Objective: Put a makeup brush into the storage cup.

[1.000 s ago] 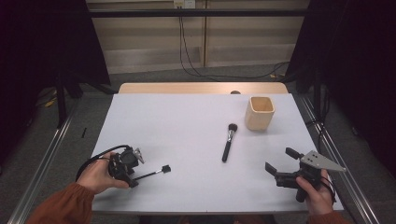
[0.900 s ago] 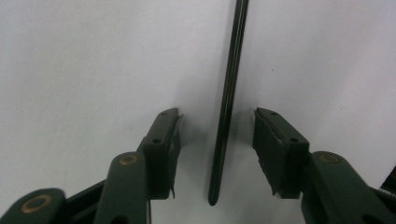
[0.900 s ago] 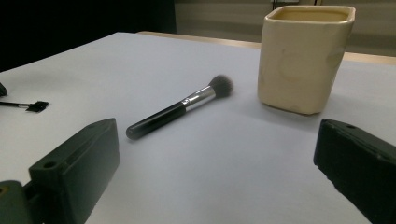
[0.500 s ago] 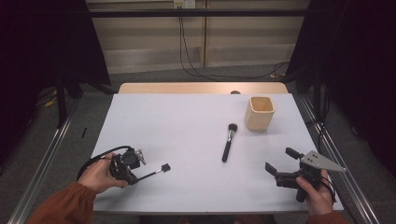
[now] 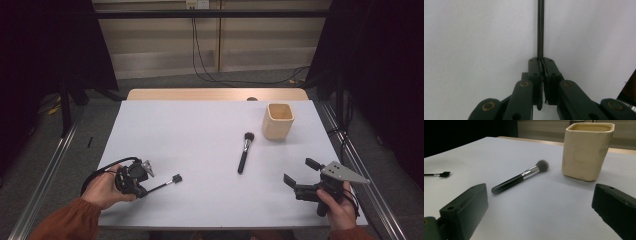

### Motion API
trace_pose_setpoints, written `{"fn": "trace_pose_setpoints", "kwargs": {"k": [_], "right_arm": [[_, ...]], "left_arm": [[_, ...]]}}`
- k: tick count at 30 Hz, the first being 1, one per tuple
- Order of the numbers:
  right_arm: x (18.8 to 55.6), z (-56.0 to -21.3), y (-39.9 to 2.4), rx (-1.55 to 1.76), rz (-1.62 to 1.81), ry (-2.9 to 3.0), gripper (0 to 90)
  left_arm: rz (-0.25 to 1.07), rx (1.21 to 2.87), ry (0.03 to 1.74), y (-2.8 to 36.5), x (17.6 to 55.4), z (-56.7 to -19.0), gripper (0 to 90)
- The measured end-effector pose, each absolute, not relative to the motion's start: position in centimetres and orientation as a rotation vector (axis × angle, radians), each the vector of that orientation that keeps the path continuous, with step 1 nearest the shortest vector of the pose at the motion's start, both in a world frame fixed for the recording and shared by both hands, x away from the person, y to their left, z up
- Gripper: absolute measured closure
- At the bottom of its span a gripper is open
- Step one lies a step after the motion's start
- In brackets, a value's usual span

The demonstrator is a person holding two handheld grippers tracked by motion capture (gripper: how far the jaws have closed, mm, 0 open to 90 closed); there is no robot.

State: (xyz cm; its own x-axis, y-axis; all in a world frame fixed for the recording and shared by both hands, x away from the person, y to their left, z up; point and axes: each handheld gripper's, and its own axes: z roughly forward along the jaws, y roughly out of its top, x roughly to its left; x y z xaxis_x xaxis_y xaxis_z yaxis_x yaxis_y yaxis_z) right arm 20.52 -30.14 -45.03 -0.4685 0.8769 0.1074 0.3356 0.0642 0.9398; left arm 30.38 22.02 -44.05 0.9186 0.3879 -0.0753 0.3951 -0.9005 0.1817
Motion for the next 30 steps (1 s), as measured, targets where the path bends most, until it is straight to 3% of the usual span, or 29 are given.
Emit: {"fn": "trace_pose_setpoints", "kwargs": {"k": [22, 30], "right_arm": [[20.6, -45.0, -30.2, 1.206, 1.41, 1.841, 0.2], [20.5, -45.0, -30.2, 1.214, 1.416, 1.839, 0.1]], "left_arm": [[-0.037, 2.538, 0.827, 24.2, 31.0, -43.1, 86.0], [0.06, 2.341, 0.896, 24.5, 30.9, -42.3, 86.0]]}}
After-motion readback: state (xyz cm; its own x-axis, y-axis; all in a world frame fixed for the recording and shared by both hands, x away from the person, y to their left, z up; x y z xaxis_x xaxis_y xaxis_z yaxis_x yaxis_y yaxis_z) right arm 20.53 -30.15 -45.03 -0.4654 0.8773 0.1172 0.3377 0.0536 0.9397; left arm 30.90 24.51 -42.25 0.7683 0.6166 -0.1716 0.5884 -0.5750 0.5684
